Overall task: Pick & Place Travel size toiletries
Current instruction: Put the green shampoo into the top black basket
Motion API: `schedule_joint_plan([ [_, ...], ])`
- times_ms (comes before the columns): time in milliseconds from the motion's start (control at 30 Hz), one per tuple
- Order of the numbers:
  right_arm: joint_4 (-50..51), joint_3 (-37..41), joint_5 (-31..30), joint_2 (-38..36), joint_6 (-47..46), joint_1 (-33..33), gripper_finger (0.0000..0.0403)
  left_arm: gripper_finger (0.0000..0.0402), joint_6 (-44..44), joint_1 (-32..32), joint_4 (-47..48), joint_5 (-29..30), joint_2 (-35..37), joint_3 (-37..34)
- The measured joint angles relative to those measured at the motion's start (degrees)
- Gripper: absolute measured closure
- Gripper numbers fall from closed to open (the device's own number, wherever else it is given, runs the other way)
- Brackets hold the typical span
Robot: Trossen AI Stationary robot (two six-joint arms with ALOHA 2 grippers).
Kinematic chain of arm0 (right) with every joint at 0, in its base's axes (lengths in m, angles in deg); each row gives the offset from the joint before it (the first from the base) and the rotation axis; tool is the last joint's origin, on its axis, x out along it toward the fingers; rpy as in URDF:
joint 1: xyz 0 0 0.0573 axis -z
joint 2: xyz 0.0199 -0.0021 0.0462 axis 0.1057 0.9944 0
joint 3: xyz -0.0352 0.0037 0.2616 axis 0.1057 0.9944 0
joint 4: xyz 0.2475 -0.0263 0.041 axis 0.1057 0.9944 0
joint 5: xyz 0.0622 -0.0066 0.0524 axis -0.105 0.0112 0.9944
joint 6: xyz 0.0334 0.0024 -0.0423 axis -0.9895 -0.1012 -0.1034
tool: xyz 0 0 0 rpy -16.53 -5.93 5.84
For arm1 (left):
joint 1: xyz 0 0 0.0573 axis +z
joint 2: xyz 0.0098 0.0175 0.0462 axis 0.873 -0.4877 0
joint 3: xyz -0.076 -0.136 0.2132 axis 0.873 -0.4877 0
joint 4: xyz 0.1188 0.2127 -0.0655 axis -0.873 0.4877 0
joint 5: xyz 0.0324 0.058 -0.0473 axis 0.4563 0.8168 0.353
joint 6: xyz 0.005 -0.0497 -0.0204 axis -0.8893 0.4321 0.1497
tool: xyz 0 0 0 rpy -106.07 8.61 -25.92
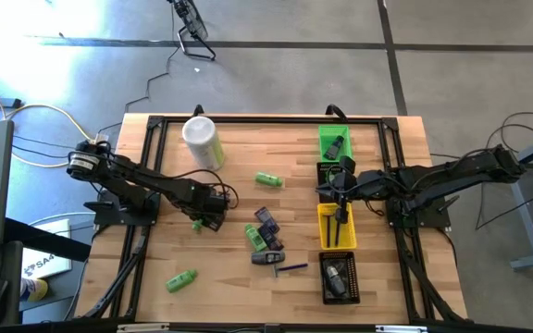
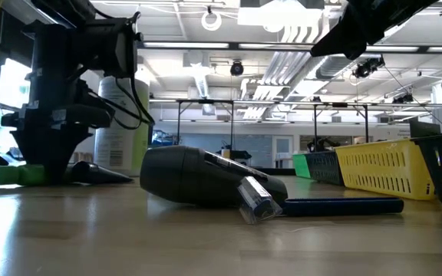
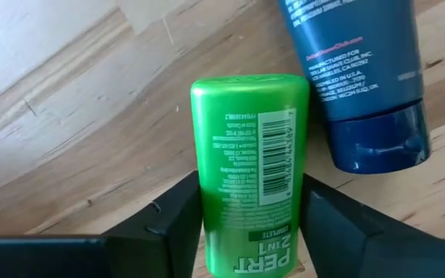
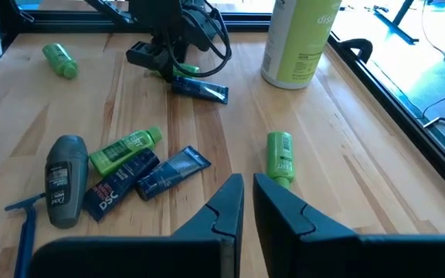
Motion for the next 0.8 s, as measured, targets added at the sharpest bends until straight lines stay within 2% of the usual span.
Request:
schedule_joint_plan([
  [500, 0.0, 0.0, 0.0, 0.0, 0.0, 0.0, 0.0379, 0.0226, -3.18, 0.0, 0.78, 0.03, 0.65, -0.17],
  [800, -0.08, 0.0, 0.0, 0.0, 0.03, 0.01, 0.0379, 0.0226, -8.22, 0.02, 2.76, 0.28, 8.33, 1.31],
])
